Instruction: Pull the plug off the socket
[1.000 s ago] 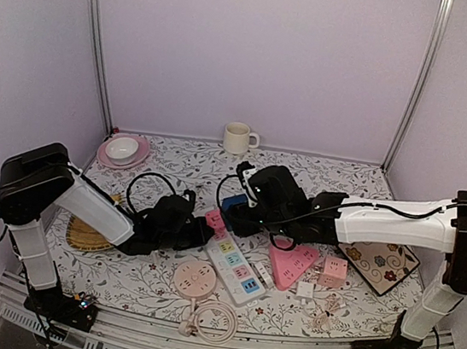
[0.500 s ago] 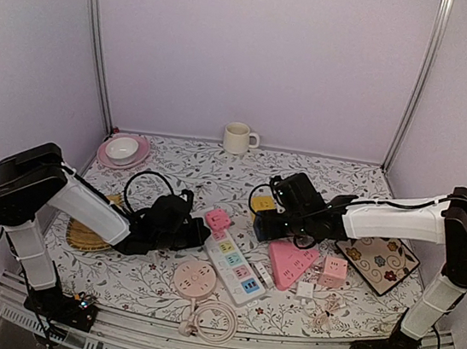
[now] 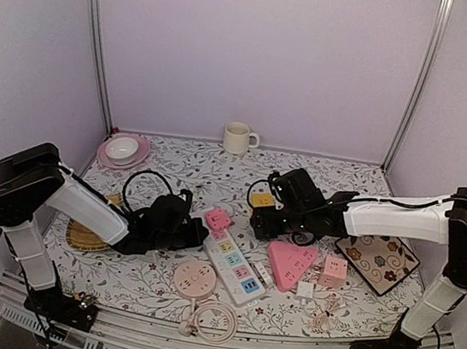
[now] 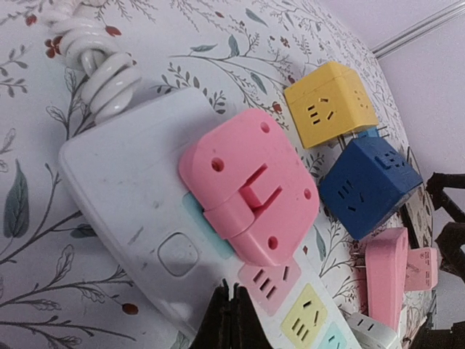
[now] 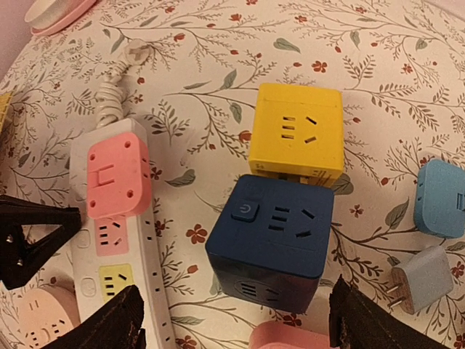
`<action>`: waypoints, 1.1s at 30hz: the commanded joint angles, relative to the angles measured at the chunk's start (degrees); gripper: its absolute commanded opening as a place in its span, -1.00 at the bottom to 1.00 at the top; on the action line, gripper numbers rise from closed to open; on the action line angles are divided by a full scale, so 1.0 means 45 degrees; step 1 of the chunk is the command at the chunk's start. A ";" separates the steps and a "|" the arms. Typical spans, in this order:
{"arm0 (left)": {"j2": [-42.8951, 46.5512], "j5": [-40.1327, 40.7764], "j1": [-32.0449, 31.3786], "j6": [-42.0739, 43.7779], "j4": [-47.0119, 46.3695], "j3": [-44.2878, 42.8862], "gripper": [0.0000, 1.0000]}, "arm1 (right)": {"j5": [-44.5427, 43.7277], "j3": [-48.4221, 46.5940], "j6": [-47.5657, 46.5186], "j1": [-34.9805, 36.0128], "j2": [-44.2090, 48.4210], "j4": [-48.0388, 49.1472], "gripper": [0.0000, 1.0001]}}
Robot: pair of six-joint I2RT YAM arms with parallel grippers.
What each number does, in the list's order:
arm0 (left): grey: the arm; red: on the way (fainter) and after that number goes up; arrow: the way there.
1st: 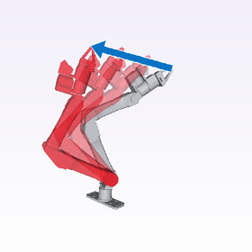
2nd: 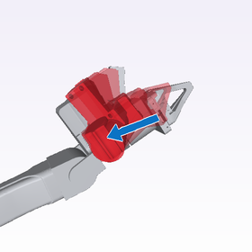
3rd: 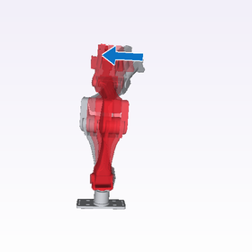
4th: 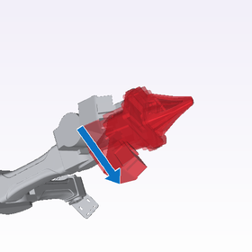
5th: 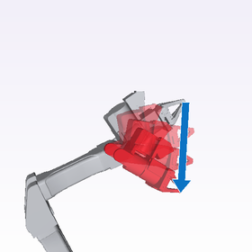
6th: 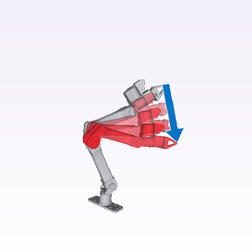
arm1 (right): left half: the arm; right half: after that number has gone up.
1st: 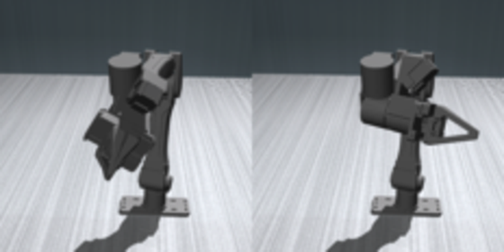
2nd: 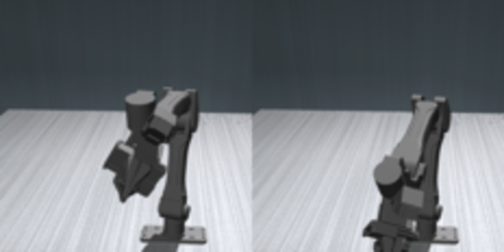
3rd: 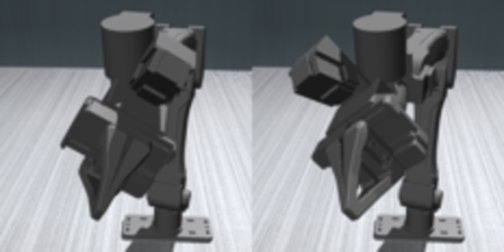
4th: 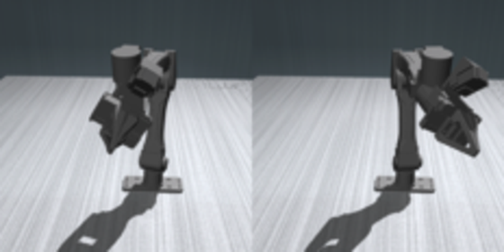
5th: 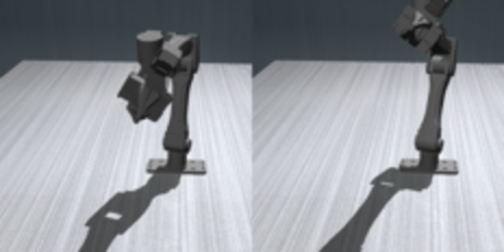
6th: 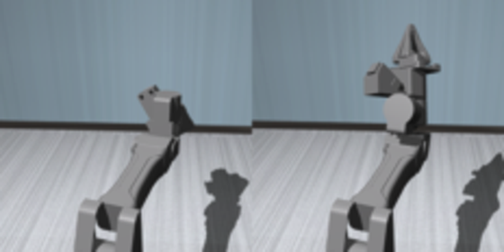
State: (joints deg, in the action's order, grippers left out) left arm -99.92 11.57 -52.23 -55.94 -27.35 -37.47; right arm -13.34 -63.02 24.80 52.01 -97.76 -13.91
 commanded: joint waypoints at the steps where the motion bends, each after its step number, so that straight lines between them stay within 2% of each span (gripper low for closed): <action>1: 0.0209 0.0317 0.0006 0.0099 0.0817 0.0371 -1.00 | -0.0271 -0.1040 0.0038 0.0720 0.0496 -0.0186 0.79; 12: 0.0303 0.0397 0.0006 -0.0088 0.0513 0.0766 -1.00 | 0.1907 -0.2672 0.0211 0.1005 -0.1639 0.1011 0.77; 19: 0.0362 0.0414 0.0011 -0.0058 0.0445 0.0875 -1.00 | 0.3866 -0.3338 0.0724 0.0120 -0.3197 0.2020 0.75; 33: 0.0415 0.0394 0.0021 -0.0054 0.0239 0.1031 -1.00 | 0.4163 -0.5091 0.1358 -0.0425 -0.5924 0.2174 0.65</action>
State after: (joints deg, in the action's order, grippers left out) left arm -98.24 12.95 -52.23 -56.18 -29.28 -34.46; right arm 4.95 -84.14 29.30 50.26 -121.27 -4.91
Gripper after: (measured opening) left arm 0.004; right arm 0.833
